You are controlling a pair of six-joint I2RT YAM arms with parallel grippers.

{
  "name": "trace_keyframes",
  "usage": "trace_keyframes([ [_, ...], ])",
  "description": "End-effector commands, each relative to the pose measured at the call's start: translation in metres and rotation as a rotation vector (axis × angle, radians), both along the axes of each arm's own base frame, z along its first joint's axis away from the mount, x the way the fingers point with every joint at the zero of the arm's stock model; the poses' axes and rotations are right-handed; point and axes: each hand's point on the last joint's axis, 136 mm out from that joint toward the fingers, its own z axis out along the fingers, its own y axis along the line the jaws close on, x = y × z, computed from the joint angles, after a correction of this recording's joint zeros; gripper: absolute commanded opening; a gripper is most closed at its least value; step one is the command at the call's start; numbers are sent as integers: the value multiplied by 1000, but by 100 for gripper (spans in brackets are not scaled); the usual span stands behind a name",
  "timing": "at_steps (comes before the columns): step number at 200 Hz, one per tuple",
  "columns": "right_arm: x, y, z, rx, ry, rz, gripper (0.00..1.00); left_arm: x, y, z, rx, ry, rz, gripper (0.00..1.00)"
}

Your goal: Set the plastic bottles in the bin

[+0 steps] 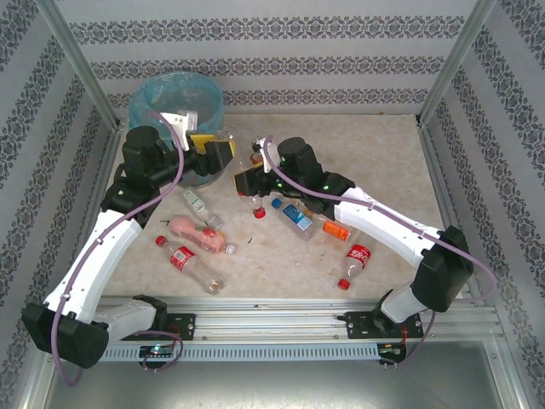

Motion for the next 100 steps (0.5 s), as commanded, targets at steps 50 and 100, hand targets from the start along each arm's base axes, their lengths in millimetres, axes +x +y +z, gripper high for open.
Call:
trace_keyframes([
  [50,-22,34,27,98,-108,173,52,-6,-8,16,-104,-22,-70,68],
  [100,-42,48,44,141,-179,277,53,-5,-7,15,-96,-36,-62,52],
])
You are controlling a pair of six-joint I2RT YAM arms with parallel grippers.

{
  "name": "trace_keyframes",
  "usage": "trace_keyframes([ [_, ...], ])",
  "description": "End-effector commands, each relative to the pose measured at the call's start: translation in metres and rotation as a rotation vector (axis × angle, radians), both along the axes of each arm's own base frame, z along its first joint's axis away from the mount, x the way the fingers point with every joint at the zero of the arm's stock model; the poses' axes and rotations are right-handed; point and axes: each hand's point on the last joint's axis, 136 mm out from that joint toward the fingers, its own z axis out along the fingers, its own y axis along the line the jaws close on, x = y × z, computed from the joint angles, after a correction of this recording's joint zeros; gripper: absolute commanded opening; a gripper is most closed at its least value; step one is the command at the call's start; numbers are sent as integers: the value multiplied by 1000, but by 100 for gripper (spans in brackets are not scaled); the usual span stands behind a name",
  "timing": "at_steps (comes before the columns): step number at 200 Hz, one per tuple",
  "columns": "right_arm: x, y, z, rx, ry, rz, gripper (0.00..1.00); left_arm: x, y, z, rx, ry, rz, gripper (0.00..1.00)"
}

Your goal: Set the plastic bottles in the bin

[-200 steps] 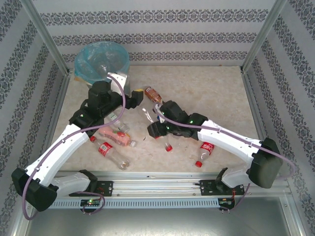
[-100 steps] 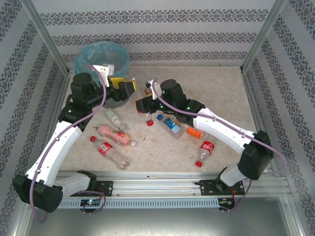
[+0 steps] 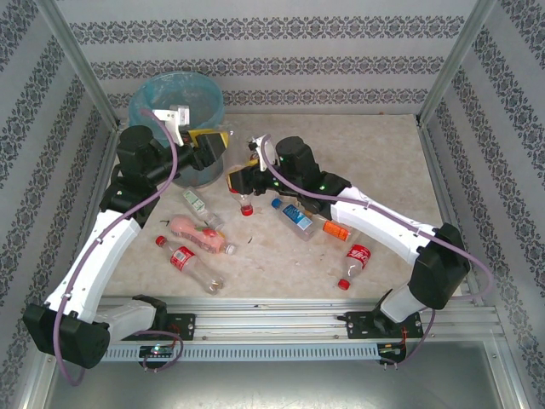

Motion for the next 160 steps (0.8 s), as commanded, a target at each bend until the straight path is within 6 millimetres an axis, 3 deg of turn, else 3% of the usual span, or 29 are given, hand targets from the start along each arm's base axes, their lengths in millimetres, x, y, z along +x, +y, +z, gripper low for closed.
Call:
trace_keyframes([
  [1,-40,34,33,88,-135,225,53,-10,-13,0,-21,-12,-80,52],
  [19,-41,36,35,92,-139,227,53,-12,-10,3,-21,-21,-68,41],
  [105,-41,32,25,72,-127,187,55,-16,5,11,-10,-79,20,15],
  [126,-41,32,21,68,-125,186,55,-15,6,9,-9,-74,27,13],
  [134,-41,32,20,65,-124,184,55,-15,5,8,-8,-72,20,18],
  [147,-41,32,20,61,-123,183,54,-14,2,6,-5,-64,8,52],
  [160,-40,31,22,61,-130,178,53,-14,0,4,-3,-55,-8,62],
])
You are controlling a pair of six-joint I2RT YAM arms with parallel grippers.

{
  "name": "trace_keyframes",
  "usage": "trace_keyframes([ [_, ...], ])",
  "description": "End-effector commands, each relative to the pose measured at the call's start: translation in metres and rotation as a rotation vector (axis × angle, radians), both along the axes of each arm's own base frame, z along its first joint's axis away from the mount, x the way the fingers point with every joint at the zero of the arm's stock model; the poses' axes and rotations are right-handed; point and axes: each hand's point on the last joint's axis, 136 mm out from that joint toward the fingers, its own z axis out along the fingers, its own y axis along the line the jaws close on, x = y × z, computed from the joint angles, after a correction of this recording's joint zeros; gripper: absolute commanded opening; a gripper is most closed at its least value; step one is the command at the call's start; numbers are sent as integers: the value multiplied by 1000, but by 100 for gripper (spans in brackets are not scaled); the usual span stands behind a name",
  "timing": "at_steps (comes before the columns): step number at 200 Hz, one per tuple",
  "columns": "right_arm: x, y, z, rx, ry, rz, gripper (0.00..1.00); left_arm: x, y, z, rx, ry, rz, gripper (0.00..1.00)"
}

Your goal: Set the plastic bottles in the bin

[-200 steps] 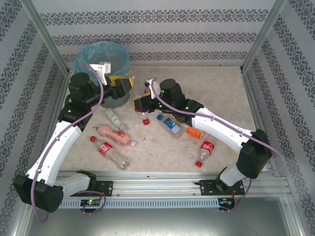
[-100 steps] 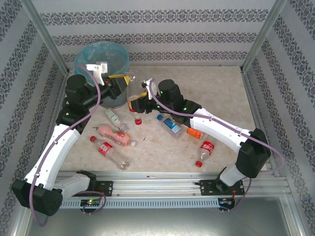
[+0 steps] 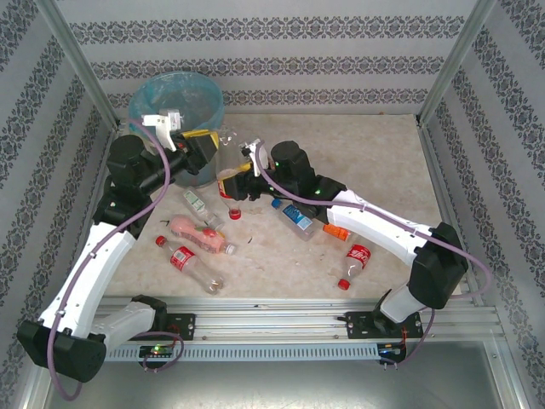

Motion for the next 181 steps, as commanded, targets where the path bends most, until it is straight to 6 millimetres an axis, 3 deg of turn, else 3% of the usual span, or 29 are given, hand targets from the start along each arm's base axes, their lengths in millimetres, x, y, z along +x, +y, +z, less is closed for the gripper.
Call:
trace_keyframes([
  [1,-25,16,20,43,-93,111,53,1,-11,-9,9,14,-55,62],
  [23,-24,15,24,45,-107,107,52,1,-17,-14,0,29,-93,69],
  [48,-25,16,30,54,-121,114,52,4,-27,-24,-6,62,-153,70],
  [66,-28,18,34,64,-132,131,51,7,-28,-30,3,77,-159,67],
  [88,-27,18,33,50,-130,126,52,5,-28,-30,18,62,-156,56],
  [102,-24,16,31,39,-128,108,52,5,-26,-29,33,51,-146,55],
  [129,-21,13,29,27,-135,84,51,1,-25,-33,67,60,-149,68],
  [181,-19,2,30,-25,-170,47,51,-3,-23,-47,143,62,-155,73],
])
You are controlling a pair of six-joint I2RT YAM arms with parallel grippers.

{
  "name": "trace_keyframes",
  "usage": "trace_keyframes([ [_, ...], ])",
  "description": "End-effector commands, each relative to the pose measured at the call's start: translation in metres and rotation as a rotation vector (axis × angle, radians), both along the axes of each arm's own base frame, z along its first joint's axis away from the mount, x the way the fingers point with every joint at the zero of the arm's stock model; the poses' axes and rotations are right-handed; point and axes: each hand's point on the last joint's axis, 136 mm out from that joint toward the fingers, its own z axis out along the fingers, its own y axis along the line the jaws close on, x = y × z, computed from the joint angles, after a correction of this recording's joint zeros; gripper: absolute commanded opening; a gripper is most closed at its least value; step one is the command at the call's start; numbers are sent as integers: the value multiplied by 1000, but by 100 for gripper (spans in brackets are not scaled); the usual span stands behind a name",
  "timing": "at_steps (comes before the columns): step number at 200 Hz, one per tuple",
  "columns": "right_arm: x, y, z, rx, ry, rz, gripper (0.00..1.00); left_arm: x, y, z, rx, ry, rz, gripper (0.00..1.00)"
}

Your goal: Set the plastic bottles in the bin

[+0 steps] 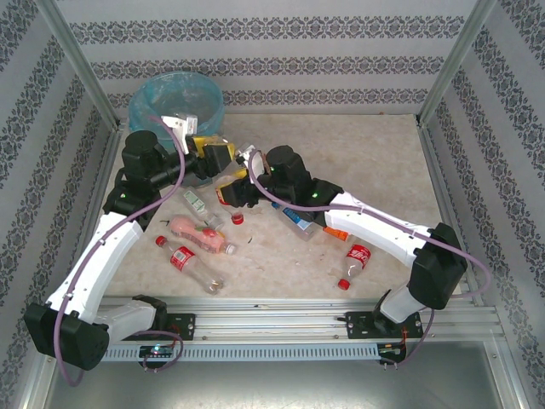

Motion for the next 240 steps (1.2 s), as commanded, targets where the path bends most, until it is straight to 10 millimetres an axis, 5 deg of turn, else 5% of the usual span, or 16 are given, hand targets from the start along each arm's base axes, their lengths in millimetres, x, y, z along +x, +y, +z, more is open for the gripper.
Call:
trace_keyframes([
  [1,-7,-3,42,45,-126,15,51,-8,-4,-11,55,3,-36,73],
  [37,-9,-5,43,41,-129,17,52,-8,-8,-12,26,10,-56,56],
  [84,-2,-11,44,27,-149,-30,67,-8,5,11,25,-60,34,38],
  [122,12,-24,55,15,-208,-140,98,-6,33,59,26,-184,210,32],
  [202,12,-62,80,25,-332,-272,98,-8,90,195,-19,-490,548,0],
  [240,7,-68,78,23,-326,-273,98,32,112,206,163,-562,721,0],
])
